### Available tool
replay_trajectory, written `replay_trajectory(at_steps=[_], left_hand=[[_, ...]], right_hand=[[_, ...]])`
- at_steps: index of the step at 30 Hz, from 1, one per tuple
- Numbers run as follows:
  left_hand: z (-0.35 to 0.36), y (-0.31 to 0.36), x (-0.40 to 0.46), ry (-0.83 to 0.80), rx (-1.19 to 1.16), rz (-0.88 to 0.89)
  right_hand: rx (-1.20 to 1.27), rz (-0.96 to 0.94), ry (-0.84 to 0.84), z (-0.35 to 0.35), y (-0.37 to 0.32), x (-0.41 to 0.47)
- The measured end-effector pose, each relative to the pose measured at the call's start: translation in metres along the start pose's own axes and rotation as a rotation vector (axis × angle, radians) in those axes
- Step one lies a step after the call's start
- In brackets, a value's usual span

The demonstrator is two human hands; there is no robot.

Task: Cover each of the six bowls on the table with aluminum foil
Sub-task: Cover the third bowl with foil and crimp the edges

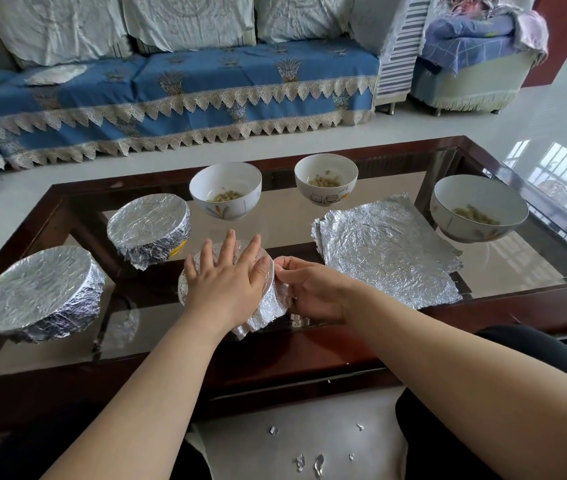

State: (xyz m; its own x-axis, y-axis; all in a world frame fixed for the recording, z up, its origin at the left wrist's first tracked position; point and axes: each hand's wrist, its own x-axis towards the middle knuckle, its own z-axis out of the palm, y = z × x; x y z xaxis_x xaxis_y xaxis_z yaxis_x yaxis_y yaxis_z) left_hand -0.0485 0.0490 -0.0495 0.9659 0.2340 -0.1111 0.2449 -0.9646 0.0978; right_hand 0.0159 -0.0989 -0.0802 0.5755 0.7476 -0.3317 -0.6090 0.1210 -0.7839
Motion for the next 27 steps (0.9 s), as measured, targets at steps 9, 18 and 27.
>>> replay_trajectory(at_steps=[9, 18, 27], left_hand=[[0.002, -0.001, 0.001, 0.02, 0.005, 0.003], [0.003, -0.002, 0.001, 0.022, -0.006, 0.004], [0.002, -0.001, 0.0, 0.018, 0.002, 0.006]], right_hand=[[0.004, 0.026, 0.025, -0.008, 0.003, 0.007], [0.142, 0.084, -0.112, -0.011, 0.004, 0.01], [0.178, 0.131, -0.018, -0.014, 0.002, 0.007]])
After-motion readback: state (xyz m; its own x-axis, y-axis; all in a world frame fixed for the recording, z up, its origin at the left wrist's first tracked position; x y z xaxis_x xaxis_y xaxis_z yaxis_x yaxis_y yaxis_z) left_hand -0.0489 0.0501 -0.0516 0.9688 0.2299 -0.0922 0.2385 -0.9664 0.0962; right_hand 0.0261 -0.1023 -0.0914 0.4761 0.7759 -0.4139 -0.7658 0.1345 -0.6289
